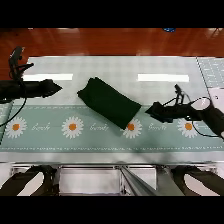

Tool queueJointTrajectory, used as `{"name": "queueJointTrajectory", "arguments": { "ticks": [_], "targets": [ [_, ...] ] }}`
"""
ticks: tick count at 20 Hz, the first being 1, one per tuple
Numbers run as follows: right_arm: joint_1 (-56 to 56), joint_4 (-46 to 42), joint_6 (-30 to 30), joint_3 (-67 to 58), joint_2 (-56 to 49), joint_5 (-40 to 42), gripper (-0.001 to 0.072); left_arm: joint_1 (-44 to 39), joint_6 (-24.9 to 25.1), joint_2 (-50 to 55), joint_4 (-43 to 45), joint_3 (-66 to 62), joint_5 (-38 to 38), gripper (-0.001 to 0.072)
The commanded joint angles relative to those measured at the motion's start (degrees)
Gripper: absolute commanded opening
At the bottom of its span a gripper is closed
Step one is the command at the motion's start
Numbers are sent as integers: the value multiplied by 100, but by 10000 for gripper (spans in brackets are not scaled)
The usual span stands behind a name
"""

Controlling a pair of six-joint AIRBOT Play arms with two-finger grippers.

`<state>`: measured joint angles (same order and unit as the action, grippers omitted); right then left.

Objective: Fold the shirts.

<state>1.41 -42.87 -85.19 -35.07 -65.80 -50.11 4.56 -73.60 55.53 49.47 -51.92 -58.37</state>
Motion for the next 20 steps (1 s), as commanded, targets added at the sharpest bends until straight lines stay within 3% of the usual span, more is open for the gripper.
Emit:
{"name": "queueJointTrajectory", "arguments": {
  "ticks": [1,6,10,11,15,18,20],
  "targets": [
    [452,1611,813,286,-820,330,417,-76,-15,-2,4,2,26,15],
    [957,2865,1609,223,-1467,501,415,-79,-15,-2,4,2,26,14],
    [1255,2935,1652,-382,-1722,566,403,-79,-15,-2,4,2,52,15],
    [1320,2940,1648,-590,-1814,579,375,-79,-15,-2,4,2,66,15],
    [1572,2855,1742,-1405,-2114,527,24,-79,-15,-2,4,2,79,14],
    [1624,2470,1722,-2050,-2111,269,23,-79,-15,-2,4,2,76,15],
    [1624,1910,1360,-2702,-2111,4,23,-79,-15,-2,4,2,74,15]
  ]
}}
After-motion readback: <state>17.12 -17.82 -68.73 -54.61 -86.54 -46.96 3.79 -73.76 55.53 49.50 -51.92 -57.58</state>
